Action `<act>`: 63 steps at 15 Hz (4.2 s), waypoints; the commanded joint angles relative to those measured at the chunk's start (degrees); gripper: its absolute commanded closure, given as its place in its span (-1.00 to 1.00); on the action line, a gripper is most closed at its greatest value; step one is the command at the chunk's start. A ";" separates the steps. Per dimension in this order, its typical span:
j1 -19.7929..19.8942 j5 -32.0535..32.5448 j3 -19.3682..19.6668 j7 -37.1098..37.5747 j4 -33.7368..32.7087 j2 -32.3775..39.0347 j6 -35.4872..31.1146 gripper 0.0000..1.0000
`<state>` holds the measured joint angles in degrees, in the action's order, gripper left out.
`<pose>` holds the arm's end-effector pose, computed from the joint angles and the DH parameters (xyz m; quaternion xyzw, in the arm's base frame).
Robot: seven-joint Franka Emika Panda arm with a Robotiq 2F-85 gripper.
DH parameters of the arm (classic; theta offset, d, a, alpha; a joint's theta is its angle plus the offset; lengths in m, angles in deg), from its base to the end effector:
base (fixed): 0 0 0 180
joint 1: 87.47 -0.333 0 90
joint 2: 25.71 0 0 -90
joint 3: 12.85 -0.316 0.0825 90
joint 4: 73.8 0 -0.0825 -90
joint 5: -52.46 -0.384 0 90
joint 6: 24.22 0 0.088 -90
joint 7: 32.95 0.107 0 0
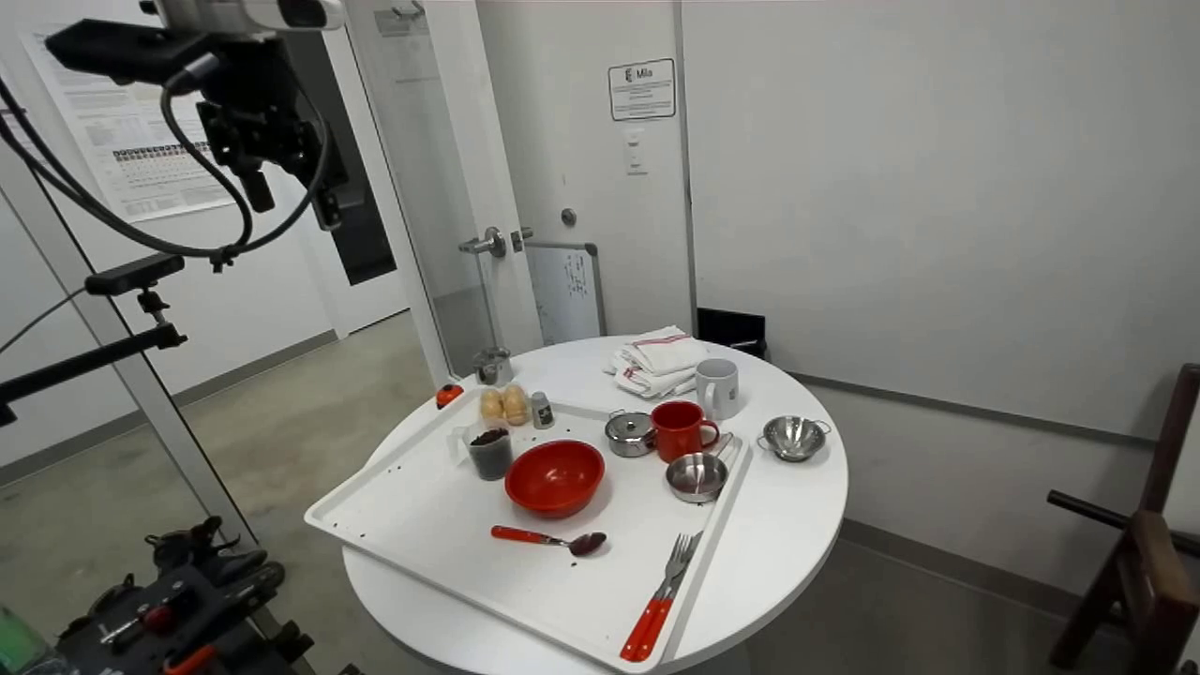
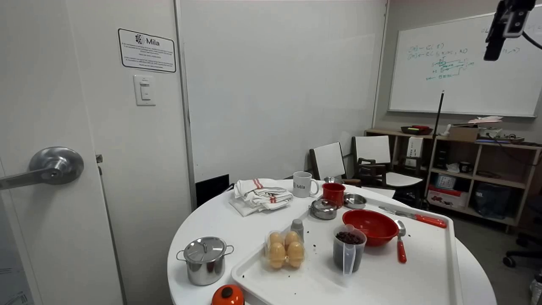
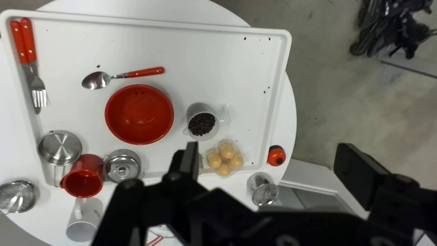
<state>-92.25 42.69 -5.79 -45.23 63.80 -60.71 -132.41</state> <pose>0.3780 -0.0086 0.5381 -0.9894 -0.0731 -0.0592 0.1110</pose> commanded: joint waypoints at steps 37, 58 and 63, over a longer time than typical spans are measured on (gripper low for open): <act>6.06 33.49 -19.08 95.86 -3.24 39.22 -29.59 -1.00; -9.13 22.57 -9.17 97.15 -24.13 66.99 -30.65 -1.00; -8.93 19.64 -9.49 92.97 -27.37 70.35 -29.76 -1.00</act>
<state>-100.75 65.21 -15.85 51.67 39.90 6.90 -163.51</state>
